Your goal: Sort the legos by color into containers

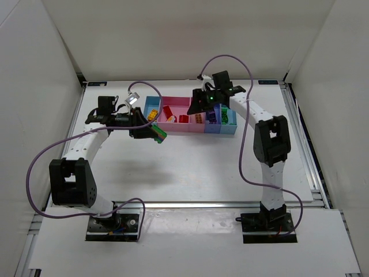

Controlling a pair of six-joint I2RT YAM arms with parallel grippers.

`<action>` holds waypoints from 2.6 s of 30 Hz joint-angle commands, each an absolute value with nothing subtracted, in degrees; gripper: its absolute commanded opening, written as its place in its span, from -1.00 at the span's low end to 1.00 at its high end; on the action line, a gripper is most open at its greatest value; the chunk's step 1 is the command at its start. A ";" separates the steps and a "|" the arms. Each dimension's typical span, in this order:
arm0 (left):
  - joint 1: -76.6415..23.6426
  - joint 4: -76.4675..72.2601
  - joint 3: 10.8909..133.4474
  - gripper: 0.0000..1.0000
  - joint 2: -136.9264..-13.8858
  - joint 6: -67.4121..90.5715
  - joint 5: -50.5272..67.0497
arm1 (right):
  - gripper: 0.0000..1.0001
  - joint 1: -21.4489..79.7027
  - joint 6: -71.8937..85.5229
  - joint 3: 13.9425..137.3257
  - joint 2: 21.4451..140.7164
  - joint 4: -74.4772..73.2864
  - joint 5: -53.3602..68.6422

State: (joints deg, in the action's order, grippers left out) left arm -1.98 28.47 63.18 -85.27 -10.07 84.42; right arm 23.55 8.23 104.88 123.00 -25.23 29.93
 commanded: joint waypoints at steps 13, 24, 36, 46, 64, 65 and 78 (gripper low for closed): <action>-3.16 28.65 65.56 -0.63 -84.02 -12.22 90.79 | 0.23 24.33 6.42 103.88 114.43 -18.54 84.02; -5.62 28.74 71.01 -0.62 -87.71 -12.92 89.47 | 0.30 31.20 0.70 108.37 117.07 -23.91 83.15; -7.56 28.74 71.89 -0.62 -88.59 -13.62 88.77 | 0.38 32.61 2.63 109.77 118.74 -22.59 80.24; -7.91 28.74 72.95 -0.62 -89.38 -13.97 87.54 | 0.42 35.24 4.48 110.83 119.44 -22.32 77.96; -7.91 28.65 71.28 -0.62 -88.42 -14.50 86.66 | -0.17 35.25 5.71 108.99 118.48 -22.41 75.24; -7.91 28.74 70.93 -0.62 -88.33 -14.68 86.57 | -0.15 34.98 5.71 108.98 118.48 -22.33 75.23; -7.91 28.65 67.94 -0.63 -86.92 -14.77 86.31 | -0.54 31.38 5.98 108.20 117.07 -21.88 75.24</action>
